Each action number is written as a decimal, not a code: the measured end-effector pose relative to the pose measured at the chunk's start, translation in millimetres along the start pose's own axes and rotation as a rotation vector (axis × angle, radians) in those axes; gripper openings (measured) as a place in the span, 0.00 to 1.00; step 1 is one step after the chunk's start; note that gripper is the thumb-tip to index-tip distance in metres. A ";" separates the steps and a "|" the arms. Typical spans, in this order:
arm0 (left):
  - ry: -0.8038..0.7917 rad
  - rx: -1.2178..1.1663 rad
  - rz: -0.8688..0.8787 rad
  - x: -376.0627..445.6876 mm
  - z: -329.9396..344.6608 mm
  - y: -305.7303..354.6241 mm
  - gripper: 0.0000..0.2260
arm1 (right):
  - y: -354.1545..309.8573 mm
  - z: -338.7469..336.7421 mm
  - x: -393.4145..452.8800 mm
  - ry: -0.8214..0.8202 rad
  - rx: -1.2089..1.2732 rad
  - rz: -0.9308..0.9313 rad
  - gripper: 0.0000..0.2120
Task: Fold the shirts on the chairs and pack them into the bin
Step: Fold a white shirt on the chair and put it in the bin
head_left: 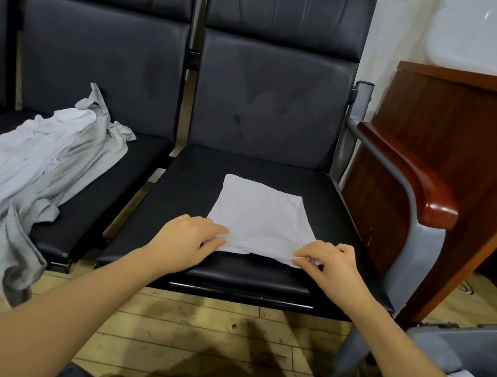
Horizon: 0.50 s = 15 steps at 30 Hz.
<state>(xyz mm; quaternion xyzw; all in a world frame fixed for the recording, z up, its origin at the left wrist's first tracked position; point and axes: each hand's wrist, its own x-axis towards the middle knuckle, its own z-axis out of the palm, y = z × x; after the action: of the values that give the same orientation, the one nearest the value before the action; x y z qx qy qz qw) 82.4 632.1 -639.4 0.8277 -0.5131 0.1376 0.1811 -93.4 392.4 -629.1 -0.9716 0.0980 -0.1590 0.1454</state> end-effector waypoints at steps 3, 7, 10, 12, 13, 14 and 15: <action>-0.055 0.085 -0.010 9.5 -4.6 10.0 0.33 | -6.3 -4.9 3.4 -0.008 -0.042 0.069 0.11; -0.082 0.199 -0.044 24.9 0.3 16.0 0.28 | -10.2 -10.4 17.8 -0.021 0.024 0.142 0.14; -0.005 0.231 -0.097 42.0 5.3 19.6 0.34 | -8.5 -16.1 34.1 0.008 0.155 0.207 0.10; 0.017 0.192 -0.198 57.9 7.5 21.3 0.24 | -3.7 -15.5 47.9 0.003 0.181 0.284 0.09; 0.008 0.154 -0.259 66.1 8.6 21.3 0.20 | 0.5 -13.2 55.1 -0.007 0.194 0.329 0.09; -0.017 0.131 -0.322 74.1 9.8 20.6 0.20 | 4.9 -10.3 61.8 -0.013 0.216 0.378 0.09; -0.056 0.118 -0.391 81.2 11.8 18.9 0.21 | 9.0 -6.9 68.9 -0.011 0.239 0.426 0.10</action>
<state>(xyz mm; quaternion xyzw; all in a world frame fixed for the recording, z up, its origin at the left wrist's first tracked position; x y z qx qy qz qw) 101.3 554.3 -613.4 0.9242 -0.3386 0.1066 0.1411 -32.9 365.9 -606.3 -0.9058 0.2804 -0.1297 0.2900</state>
